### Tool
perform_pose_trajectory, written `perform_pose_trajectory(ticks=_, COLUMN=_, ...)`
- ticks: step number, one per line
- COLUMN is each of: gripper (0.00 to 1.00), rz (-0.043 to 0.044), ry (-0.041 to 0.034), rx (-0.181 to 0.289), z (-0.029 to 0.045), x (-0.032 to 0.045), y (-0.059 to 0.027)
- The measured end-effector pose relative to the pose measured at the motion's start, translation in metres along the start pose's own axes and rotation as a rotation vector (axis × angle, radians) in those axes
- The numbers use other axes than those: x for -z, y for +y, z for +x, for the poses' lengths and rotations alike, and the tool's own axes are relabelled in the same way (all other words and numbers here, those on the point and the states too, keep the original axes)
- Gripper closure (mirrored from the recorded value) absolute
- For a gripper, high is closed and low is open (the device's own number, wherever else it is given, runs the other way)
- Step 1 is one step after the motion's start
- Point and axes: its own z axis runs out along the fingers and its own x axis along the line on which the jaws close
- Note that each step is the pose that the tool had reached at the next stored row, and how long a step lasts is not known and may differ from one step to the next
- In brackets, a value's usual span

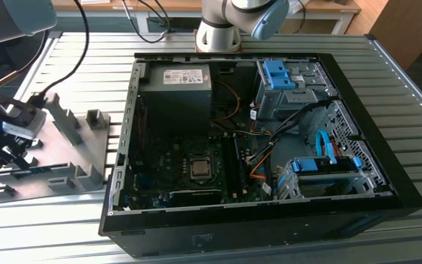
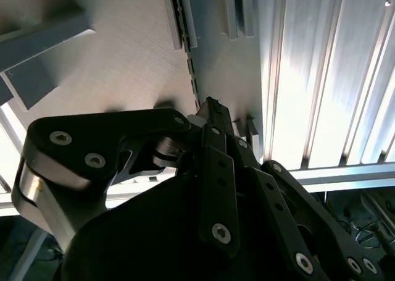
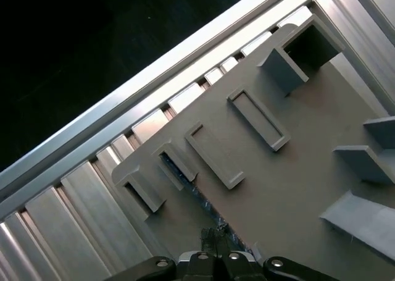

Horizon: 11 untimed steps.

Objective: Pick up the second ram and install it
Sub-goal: 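Pick up the second ram and move it above second insertion slot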

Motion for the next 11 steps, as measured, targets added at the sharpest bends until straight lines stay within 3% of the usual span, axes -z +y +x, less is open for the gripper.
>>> perform_pose_trajectory(ticks=11, gripper=0.9, rz=0.0027, ry=0.0025, rx=0.096, z=0.0, x=0.0, y=0.0)
